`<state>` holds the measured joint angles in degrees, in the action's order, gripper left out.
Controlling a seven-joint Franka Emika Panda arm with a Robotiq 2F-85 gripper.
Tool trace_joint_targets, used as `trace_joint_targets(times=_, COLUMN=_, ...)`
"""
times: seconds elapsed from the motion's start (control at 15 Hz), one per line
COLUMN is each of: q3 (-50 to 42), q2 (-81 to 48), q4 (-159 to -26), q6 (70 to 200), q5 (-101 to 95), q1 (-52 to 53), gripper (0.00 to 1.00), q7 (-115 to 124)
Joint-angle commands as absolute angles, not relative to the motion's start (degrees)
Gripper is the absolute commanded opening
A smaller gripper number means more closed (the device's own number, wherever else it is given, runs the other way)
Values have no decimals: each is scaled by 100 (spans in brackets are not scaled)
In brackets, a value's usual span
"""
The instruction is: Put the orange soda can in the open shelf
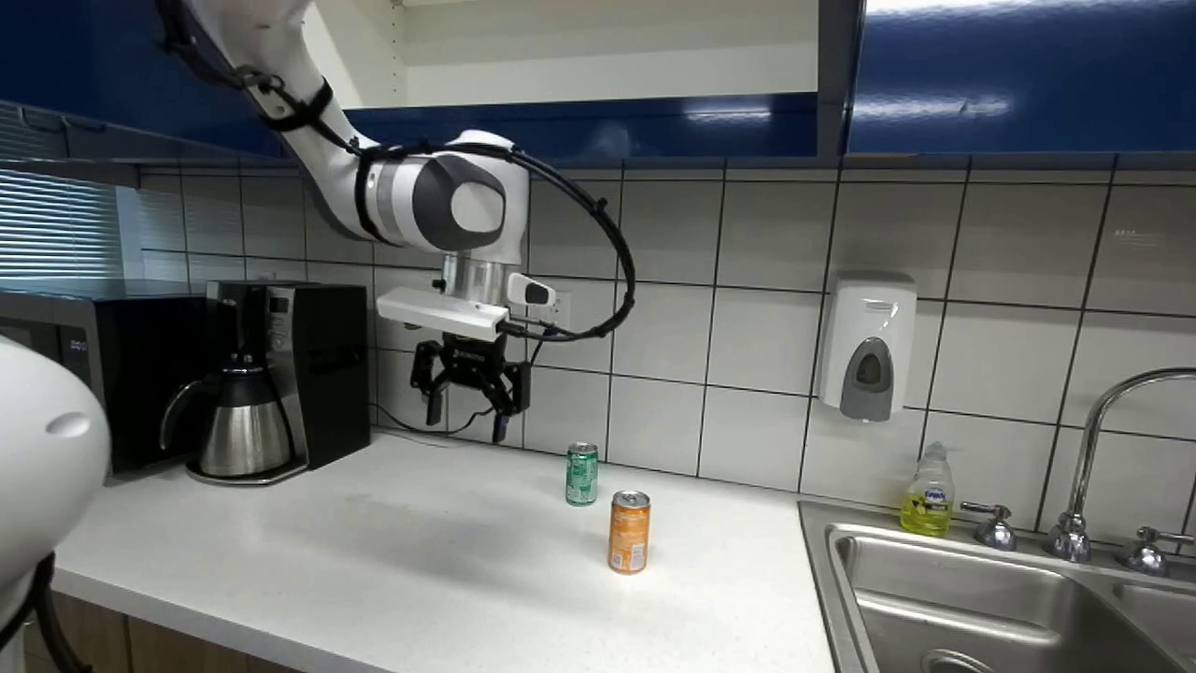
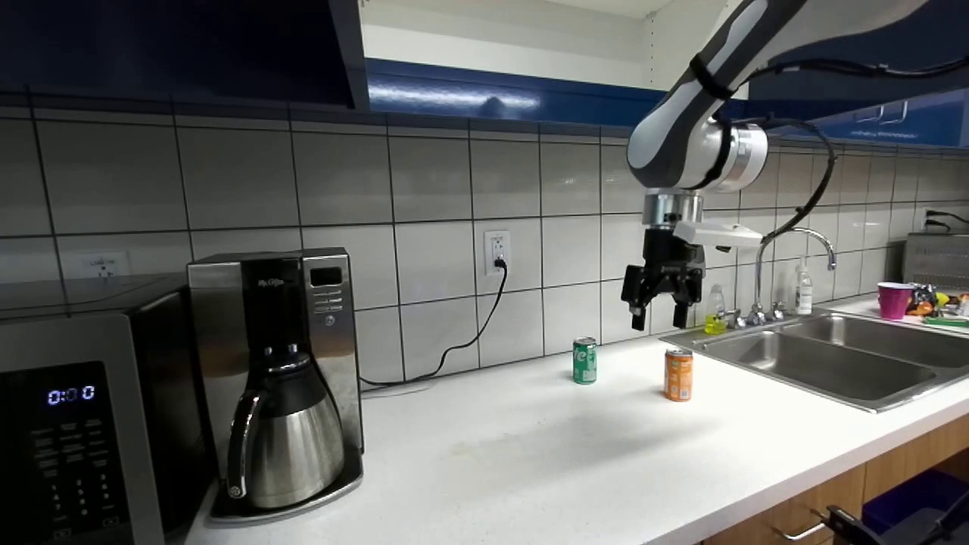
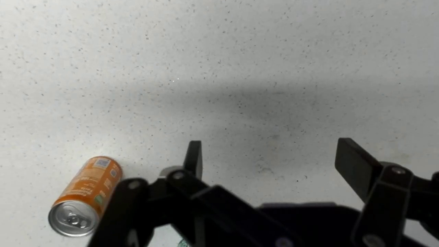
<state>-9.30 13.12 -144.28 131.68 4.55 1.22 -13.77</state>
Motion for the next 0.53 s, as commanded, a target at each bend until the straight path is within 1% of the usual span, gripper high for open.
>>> trace_joint_targets(times=0.0, q3=-993, q2=668, q4=-14309, q6=13684, q5=624, q1=-98, gripper=100, q7=-1690)
trace_joint_targets(times=0.47, q3=-1004, q2=-236, q4=-14200, q6=14435, q5=811, q1=-468, gripper=100, q7=-1805)
